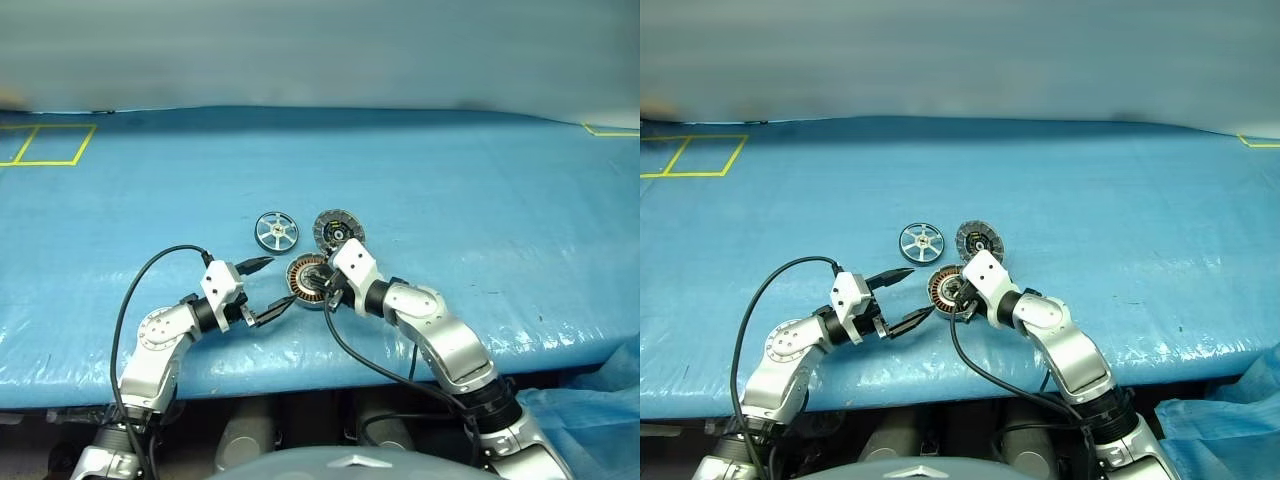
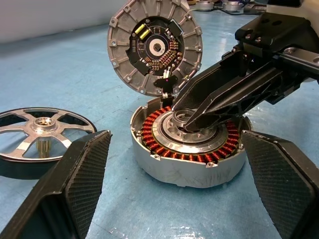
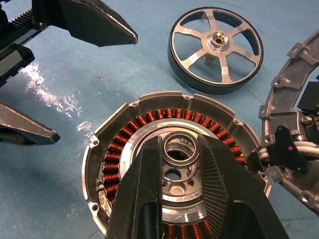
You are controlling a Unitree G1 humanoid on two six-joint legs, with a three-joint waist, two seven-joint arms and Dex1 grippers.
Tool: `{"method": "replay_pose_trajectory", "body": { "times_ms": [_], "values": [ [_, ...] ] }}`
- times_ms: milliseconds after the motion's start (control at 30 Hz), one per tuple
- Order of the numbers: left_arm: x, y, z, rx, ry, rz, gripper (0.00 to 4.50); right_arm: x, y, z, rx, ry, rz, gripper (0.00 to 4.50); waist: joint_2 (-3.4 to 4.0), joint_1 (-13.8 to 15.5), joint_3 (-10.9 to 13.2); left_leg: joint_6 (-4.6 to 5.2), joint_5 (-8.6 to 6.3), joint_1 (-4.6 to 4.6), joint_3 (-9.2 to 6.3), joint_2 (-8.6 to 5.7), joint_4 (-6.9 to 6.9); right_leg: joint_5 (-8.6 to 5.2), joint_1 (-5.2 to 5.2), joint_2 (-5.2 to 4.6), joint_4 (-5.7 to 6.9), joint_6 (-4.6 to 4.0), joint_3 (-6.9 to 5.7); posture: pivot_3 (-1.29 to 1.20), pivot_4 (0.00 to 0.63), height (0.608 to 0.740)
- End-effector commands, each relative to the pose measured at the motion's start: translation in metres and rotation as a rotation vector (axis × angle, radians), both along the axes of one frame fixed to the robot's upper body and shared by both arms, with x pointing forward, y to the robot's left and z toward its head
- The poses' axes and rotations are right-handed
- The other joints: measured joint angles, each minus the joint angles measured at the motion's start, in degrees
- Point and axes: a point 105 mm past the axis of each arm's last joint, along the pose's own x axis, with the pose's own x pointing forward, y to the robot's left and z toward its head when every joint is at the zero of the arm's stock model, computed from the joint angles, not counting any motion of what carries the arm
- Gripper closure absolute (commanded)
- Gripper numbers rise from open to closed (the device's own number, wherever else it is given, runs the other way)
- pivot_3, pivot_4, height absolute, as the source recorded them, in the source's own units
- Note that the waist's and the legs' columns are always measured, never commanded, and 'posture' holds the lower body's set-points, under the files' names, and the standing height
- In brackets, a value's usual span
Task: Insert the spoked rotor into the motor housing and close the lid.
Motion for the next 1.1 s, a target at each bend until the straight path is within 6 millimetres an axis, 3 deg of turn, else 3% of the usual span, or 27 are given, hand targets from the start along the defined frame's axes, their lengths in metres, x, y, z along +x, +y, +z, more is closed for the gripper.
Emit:
{"method": "replay_pose_trajectory", "body": {
  "times_ms": [33, 1067, 1100],
  "values": [
    [-0.0022, -0.0032, 0.0092, 0.014, -0.054, -0.016, 0.0, -0.001, 0.002, 0.0077, 0.028, -0.024, 0.0, 3.8, 0.0, 0.0, 0.0, 0.0, 0.0, 0.0, 0.0, 0.0, 0.0, 0.0, 0.0, 0.0, 0.0, 0.0, 0.0, 0.0, 0.15, 0.74],
    [0.0008, -0.0014, 0.0091, 0.031, -0.067, -0.008, 0.0, -0.0065, 0.0057, 0.0055, 0.028, -0.02, -0.021, 3.8, 0.0, -0.03, 0.0, 0.0, 0.0, 0.01, 0.0, 0.0, 0.0, 0.0, 0.0, 0.0, 0.0, 0.0, 0.0, 0.0, 0.15, 0.74],
    [0.001, -0.0014, 0.0091, 0.032, -0.068, -0.007, 0.0, -0.0075, 0.0066, 0.0058, 0.029, -0.021, -0.011, 3.45, 0.0, -0.03, 0.0, 0.0, 0.0, 0.01, 0.0, 0.0, 0.0, 0.0, 0.0, 0.0, 0.0, 0.0, 0.0, 0.0, 0.15, 0.74]
  ]
}}
